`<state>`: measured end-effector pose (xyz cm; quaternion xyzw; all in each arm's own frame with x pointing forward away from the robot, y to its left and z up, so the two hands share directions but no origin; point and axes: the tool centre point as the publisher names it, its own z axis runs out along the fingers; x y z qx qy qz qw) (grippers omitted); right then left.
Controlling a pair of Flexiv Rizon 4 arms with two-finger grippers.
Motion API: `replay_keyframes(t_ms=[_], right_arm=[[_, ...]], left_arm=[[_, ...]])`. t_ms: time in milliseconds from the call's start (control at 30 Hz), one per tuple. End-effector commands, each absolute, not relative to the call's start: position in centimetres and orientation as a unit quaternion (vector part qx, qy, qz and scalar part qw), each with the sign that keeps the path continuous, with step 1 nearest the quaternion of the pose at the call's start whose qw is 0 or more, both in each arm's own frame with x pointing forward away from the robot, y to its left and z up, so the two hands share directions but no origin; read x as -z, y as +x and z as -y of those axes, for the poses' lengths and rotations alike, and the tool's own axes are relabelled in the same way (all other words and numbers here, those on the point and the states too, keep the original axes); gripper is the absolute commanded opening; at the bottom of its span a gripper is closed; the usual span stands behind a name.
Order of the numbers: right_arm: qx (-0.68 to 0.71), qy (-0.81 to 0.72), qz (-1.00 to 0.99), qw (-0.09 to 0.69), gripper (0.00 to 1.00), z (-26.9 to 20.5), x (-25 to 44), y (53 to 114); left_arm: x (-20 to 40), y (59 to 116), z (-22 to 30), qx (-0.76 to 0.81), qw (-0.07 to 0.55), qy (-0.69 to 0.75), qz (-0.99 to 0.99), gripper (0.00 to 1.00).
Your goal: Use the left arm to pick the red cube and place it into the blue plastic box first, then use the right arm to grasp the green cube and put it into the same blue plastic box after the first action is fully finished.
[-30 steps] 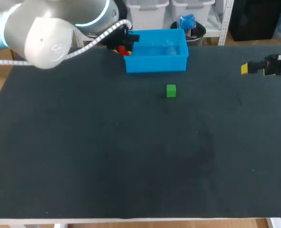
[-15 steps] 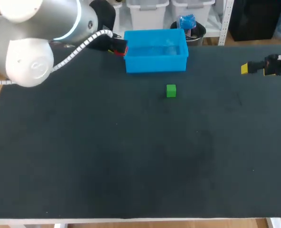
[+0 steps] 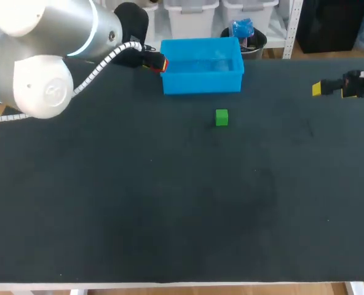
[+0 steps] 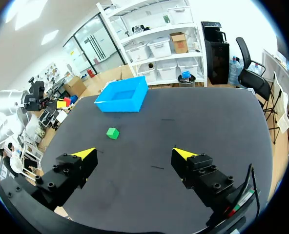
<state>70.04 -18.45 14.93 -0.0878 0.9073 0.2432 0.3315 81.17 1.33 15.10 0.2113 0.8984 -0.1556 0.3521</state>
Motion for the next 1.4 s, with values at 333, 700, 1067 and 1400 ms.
replay_keyframes(t_ms=[333,700,1067,1400], right_arm=[[-0.243,-0.088,-0.907,0.331,1.00,18.5,-14.9,70.1],[-0.243,-0.088,-0.907,0.331,1.00,18.5,-14.9,70.1],[-0.243,-0.088,-0.907,0.331,1.00,18.5,-14.9,70.1],[-0.243,-0.088,-0.907,0.331,1.00,18.5,-14.9,70.1]], left_arm=[[-12.7,87.3,2.3,0.172,0.352,0.227,-0.892,0.00],[-11.1,90.7,4.4,0.176,0.347,0.233,-0.891,0.00],[-9.8,93.2,4.3,0.173,0.344,0.223,-0.896,0.00],[-8.3,94.2,4.6,0.159,0.325,0.219,-0.906,0.00]])
